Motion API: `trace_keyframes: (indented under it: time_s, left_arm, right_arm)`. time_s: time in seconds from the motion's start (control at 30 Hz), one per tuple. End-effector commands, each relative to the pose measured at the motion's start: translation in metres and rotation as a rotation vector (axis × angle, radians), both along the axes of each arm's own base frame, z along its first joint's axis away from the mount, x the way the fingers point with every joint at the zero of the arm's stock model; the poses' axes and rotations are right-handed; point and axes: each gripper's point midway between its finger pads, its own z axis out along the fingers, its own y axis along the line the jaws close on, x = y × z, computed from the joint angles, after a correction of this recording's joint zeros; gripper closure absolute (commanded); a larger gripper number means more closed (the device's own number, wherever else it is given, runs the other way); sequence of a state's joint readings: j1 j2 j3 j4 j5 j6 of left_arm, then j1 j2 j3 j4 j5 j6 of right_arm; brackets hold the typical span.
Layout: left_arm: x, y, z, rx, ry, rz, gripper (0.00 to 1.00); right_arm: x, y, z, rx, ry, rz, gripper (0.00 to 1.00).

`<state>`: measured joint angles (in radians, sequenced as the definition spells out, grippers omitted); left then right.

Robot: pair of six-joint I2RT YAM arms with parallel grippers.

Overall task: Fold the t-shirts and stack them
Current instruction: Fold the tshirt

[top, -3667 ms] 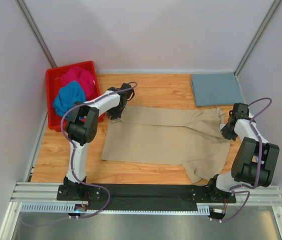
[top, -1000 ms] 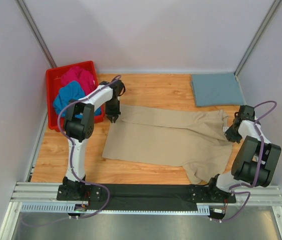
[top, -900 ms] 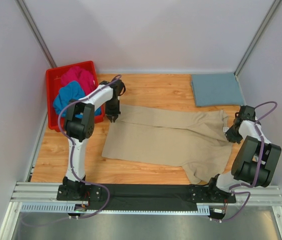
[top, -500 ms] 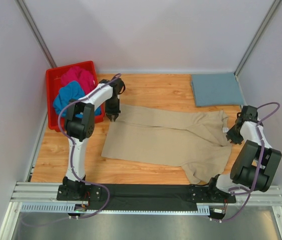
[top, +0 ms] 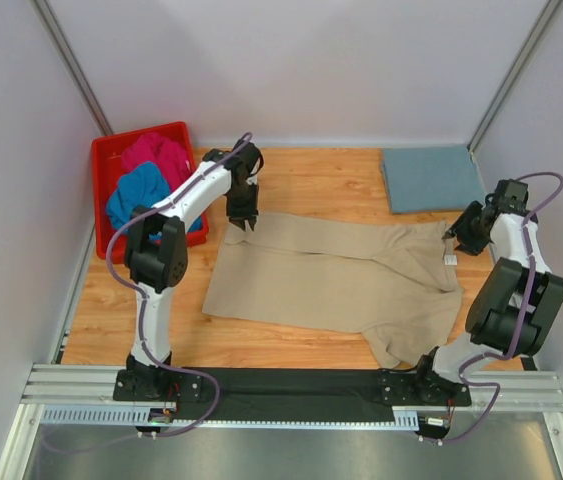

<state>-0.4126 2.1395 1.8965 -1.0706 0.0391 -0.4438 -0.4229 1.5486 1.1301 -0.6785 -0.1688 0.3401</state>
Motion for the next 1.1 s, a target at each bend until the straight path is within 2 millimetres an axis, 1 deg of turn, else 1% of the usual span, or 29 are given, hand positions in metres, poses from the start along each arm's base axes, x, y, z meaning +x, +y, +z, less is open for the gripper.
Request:
trace_keyframes:
  time_s: [0.0, 0.03, 0.1, 0.2, 0.37, 0.43, 0.47, 0.5, 0.7, 0.8, 0.93, 1.07]
  left_arm:
    - [-0.016, -0.018, 0.032, -0.084, -0.059, -0.055, 0.65]
    - [-0.020, -0.022, 0.033, -0.088, -0.064, -0.071, 0.65]
    - [-0.027, -0.026, 0.034, -0.098, -0.060, -0.085, 0.65]
    - [-0.037, -0.030, 0.035, -0.120, -0.053, -0.102, 0.65]
    - [-0.046, -0.031, 0.037, -0.127, -0.058, -0.120, 0.65]
    - [-0.050, -0.031, 0.035, -0.125, -0.054, -0.126, 0.65]
    - [-0.051, -0.031, 0.035, -0.126, -0.054, -0.128, 0.65]
    - [-0.053, -0.030, 0.034, -0.126, -0.050, -0.127, 0.65]
    - [-0.055, -0.028, 0.032, -0.116, -0.048, -0.134, 0.65]
    - [-0.054, -0.027, 0.033, -0.112, -0.053, -0.137, 0.65]
    - [-0.054, -0.028, 0.034, -0.119, -0.057, -0.140, 0.65]
    - [-0.053, -0.029, 0.036, -0.123, -0.058, -0.141, 0.65]
  right_arm:
    - [0.021, 0.010, 0.011, 0.071, -0.045, 0.100, 0.55]
    - [0.021, 0.013, 0.012, 0.083, -0.052, 0.113, 0.55]
    - [0.020, 0.030, 0.010, 0.129, -0.076, 0.184, 0.54]
    - [0.014, 0.040, -0.006, 0.162, -0.049, 0.247, 0.53]
    - [0.016, 0.059, -0.019, 0.199, -0.047, 0.339, 0.52]
    - [0.017, 0.063, -0.026, 0.208, -0.028, 0.356, 0.51]
    - [0.018, 0.068, -0.028, 0.210, -0.022, 0.372, 0.51]
    - [0.017, 0.068, -0.035, 0.201, 0.001, 0.373, 0.50]
    - [0.016, 0.076, -0.053, 0.198, 0.042, 0.425, 0.48]
    - [0.015, 0.081, -0.054, 0.204, 0.047, 0.447, 0.49]
    - [0.010, 0.094, -0.054, 0.202, 0.048, 0.486, 0.50]
    - [0.002, 0.099, -0.060, 0.197, 0.072, 0.493, 0.50]
